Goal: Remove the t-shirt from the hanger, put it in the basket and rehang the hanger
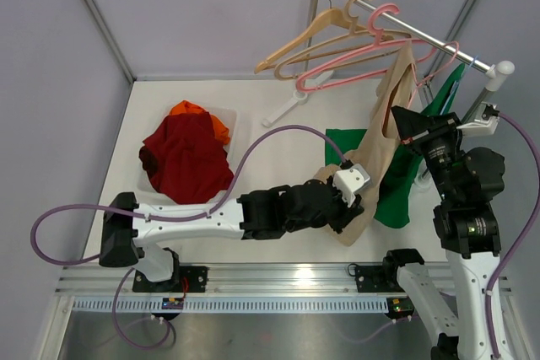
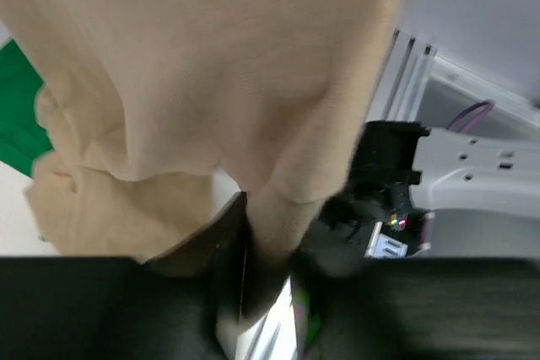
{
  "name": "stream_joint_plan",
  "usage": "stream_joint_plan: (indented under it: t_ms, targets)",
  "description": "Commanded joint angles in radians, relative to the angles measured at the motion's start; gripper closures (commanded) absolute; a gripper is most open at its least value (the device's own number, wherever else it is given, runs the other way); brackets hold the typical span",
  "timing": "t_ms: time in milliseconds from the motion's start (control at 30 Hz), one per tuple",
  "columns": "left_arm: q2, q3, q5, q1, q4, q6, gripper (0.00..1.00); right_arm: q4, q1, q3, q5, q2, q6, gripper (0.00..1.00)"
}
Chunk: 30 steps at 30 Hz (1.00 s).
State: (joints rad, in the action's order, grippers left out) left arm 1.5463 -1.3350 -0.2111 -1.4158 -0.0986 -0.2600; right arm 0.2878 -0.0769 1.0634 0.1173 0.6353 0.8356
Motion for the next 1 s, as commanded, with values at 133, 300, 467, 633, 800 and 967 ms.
stream_joint_plan:
  t_ms: [133, 300, 467, 633, 800, 967]
  targets:
    - [-0.116, 0.121, -0.065, 0.0, 0.051, -0.018, 1.0, -0.024, -0.008, 0.107, 0.071, -0.02, -0.044, 1.0]
    - [-0.284, 0.33, -0.066, -0.008, 0.002, -0.119, 1.0, -0.044, -0.006, 0.174, 0.05, 0.017, -0.066, 1.0]
    - [-0.435, 0.593, -0.106, -0.032, -0.056, -0.234, 1.0, -0.081, -0.006, 0.211, 0.053, 0.072, -0.064, 1.0]
    - [-0.502, 0.686, -0.132, -0.037, -0.075, -0.262, 1.0, -0.14, -0.006, 0.207, 0.096, 0.064, -0.039, 1.0]
    - [-0.425, 0.665, -0.154, -0.037, -0.075, -0.225, 1.0, -0.131, -0.006, 0.276, 0.179, 0.056, -0.041, 1.0]
    - [-0.374, 0.473, -0.299, -0.037, -0.04, -0.105, 0.97, -0.154, -0.006, 0.257, 0.298, -0.011, -0.041, 1.0]
